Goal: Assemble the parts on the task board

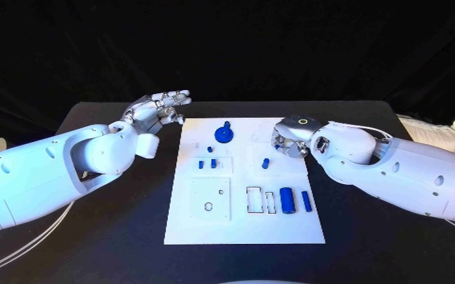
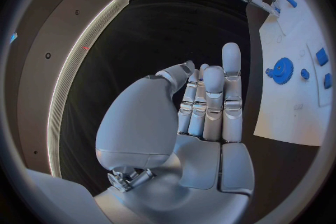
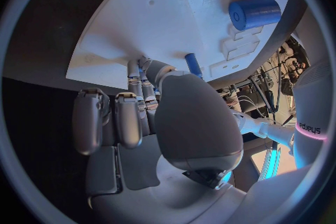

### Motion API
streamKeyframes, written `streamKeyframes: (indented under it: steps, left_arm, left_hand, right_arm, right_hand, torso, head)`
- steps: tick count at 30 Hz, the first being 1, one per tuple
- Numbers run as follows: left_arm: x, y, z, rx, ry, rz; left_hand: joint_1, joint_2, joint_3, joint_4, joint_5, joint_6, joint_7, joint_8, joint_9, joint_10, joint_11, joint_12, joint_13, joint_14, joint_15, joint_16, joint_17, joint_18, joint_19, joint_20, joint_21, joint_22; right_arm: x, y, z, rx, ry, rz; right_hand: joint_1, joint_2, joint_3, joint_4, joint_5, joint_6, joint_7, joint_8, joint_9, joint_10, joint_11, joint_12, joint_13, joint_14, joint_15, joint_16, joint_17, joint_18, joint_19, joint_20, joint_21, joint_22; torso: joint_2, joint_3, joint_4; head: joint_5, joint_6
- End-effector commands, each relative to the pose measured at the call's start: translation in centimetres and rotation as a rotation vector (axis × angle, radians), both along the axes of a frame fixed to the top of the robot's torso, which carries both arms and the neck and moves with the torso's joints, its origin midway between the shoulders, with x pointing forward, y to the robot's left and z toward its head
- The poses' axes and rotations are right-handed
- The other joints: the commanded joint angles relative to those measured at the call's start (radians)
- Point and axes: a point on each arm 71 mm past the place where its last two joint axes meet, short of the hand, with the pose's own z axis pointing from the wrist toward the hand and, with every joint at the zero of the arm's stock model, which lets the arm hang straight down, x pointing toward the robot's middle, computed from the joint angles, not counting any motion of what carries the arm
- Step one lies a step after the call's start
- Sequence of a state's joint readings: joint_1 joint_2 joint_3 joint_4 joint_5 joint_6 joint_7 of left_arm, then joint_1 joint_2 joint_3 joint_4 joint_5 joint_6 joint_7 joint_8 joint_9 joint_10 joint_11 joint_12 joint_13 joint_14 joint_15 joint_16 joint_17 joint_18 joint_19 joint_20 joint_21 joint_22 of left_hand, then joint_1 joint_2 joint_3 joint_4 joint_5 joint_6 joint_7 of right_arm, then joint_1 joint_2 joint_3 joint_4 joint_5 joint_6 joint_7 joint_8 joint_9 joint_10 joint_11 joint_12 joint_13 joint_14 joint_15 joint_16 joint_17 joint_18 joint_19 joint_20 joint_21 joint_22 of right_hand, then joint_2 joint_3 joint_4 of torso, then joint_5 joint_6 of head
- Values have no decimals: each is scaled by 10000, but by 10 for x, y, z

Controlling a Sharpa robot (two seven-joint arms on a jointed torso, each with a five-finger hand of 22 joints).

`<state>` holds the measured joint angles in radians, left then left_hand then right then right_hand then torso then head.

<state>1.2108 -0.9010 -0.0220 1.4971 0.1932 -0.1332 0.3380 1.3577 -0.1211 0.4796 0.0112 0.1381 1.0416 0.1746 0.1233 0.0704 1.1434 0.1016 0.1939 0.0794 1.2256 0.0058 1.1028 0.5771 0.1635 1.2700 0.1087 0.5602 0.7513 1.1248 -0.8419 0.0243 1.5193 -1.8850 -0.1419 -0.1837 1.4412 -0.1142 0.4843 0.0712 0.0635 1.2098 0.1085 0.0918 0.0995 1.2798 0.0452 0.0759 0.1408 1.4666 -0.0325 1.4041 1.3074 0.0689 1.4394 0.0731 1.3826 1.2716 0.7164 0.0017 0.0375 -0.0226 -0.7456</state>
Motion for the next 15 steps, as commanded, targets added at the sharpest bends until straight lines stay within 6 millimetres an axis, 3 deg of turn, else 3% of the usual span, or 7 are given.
streamKeyframes:
  steps: [1,15]
  left_arm:
    - [0,-2,1,-18,-137,-119]
    - [0,-2,1,3,-117,-128]
  left_hand:
    - [-39,16,-16,-78,50,-11,-1,45,-14,-81,-31,59,11,-12,50,-68,-34,188,-85,-14,-53,-13]
    - [-41,16,-22,-117,52,-57,22,33,-23,-138,-12,81,5,-28,60,-70,-70,185,-85,-11,-70,-29]
  right_arm:
    - [-3,2,1,190,-320,10]
    - [-7,-2,25,910,-575,-51]
  right_hand:
    - [-11,61,33,-72,-44,80,-48,-9,51,76,-42,-87,-26,683,-45,-6,677,-32,36,-50,46,22]
    - [-8,67,101,-135,-60,47,-22,-49,58,64,-23,-122,-75,685,-28,3,682,-36,44,-48,54,34]
  torso:
    - [-10,3,3]
    - [0,3,-14]
  head:
    - [-9,8]
    - [-28,29]
